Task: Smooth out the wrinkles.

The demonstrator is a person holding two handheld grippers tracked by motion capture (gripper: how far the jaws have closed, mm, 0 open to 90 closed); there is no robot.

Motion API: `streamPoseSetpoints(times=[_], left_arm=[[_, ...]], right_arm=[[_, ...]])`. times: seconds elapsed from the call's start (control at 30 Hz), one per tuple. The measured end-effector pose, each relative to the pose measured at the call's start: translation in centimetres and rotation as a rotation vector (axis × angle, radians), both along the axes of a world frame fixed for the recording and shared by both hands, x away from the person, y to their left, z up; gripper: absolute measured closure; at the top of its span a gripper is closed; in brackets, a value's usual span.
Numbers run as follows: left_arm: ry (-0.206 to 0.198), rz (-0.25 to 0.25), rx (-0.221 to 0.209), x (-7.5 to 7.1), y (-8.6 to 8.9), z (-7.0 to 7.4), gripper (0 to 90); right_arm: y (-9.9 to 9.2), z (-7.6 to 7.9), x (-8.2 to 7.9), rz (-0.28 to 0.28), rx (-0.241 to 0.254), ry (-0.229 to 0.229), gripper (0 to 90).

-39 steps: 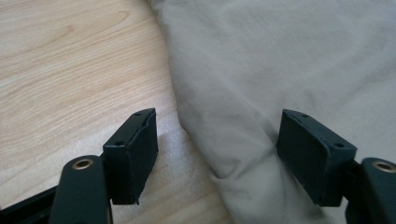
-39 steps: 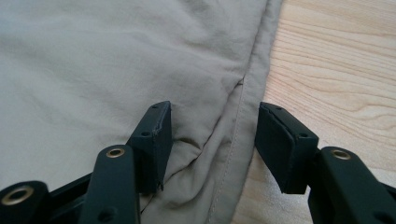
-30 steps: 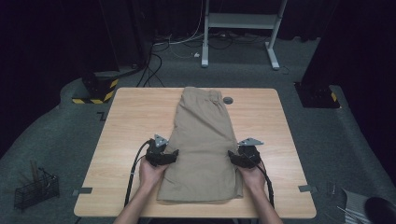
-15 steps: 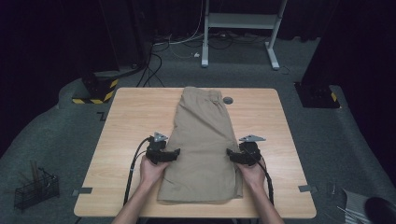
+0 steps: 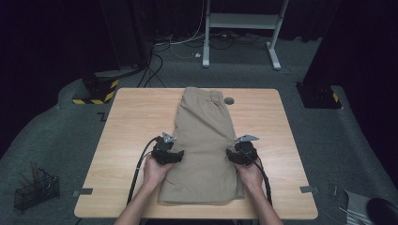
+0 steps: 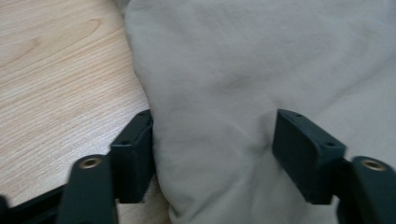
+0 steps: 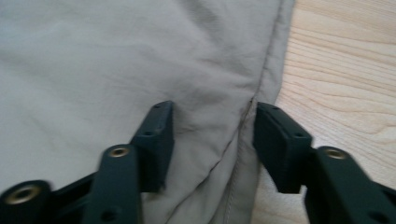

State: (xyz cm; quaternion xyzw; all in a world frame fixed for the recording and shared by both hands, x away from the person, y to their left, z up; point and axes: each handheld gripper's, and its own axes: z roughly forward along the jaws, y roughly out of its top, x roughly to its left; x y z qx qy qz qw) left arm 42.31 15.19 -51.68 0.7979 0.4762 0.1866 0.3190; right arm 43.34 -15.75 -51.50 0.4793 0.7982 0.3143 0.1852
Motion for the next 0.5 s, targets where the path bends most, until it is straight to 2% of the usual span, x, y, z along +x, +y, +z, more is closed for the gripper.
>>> streamPoseSetpoints(times=[0.3, 0.5], left_arm=[[-0.001, -0.068, -0.028, -0.35, -0.32, 0.13, 64.6], [0.012, -0.092, -0.054, -0.30, -0.14, 0.13, 75.2]], right_arm=[[0.23, 0.13, -0.45, 0.048, 0.015, 0.011, 74.6], [0.26, 0.13, -0.54, 0.073, 0.030, 0.021, 83.8]])
